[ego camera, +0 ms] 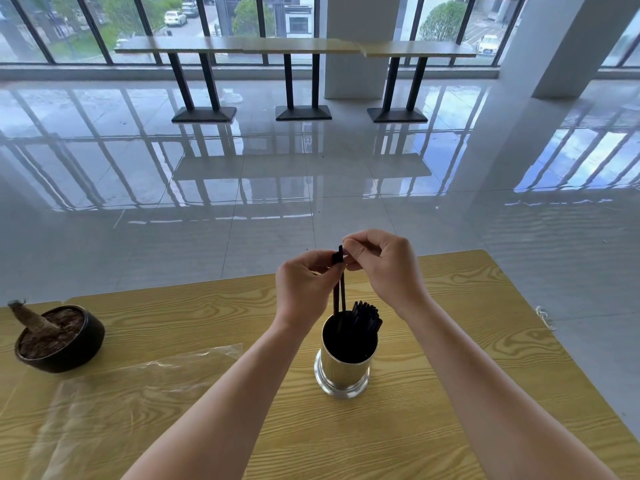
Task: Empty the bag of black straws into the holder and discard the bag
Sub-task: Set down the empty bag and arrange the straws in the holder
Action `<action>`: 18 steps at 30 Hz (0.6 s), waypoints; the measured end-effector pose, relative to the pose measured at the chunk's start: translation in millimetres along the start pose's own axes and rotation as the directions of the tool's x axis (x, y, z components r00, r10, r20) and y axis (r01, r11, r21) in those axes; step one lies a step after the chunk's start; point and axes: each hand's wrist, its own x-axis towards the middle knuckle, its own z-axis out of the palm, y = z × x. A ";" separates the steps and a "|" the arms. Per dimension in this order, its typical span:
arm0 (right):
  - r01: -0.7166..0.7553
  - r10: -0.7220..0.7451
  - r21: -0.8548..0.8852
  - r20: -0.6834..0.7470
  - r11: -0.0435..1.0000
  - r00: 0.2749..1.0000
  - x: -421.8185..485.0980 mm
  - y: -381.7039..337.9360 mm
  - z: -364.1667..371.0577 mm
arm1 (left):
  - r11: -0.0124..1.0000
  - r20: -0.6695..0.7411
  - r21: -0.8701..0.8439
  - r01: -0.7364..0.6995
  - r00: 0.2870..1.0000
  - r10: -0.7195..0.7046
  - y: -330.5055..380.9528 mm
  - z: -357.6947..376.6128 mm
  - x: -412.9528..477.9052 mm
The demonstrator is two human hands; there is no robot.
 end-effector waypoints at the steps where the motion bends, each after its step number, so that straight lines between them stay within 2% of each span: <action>1: -0.008 0.008 0.034 0.005 0.999 1.000 -1.0 -1.3 0.0 | 1.000 -0.010 -0.002 -0.004 1.000 0.004 1.5 -1.8 -0.5; 7: 0.038 -0.042 0.139 0.028 0.990 0.999 -8.8 -9.7 -5.9 | 0.998 -0.137 -0.048 -0.034 0.990 0.027 16.4 -17.6 -0.5; 9: 0.035 -0.031 0.123 -0.035 0.992 0.999 -15.8 -4.1 -12.6 | 0.991 -0.229 -0.131 -0.036 0.973 0.005 23.4 -28.0 0.2; 11: -0.001 0.008 0.065 -0.112 0.998 0.994 -26.0 6.5 -17.6 | 0.953 -0.317 -0.303 -0.021 0.945 -0.080 28.6 -41.4 1.8; 13: -0.057 0.062 0.040 -0.142 0.998 0.988 -37.0 18.4 -17.9 | 0.845 -0.342 -0.534 0.027 0.907 -0.246 30.7 -54.6 3.6; 15: -0.117 0.121 0.050 -0.096 0.992 0.988 -48.0 25.4 -13.7 | 0.680 -0.293 -0.728 0.089 0.856 -0.426 27.8 -62.9 3.9; 18: -0.230 0.227 0.208 0.039 0.951 0.973 -59.9 27.7 -4.7 | 0.502 -0.188 -0.848 0.171 0.788 -0.586 18.5 -63.1 -2.5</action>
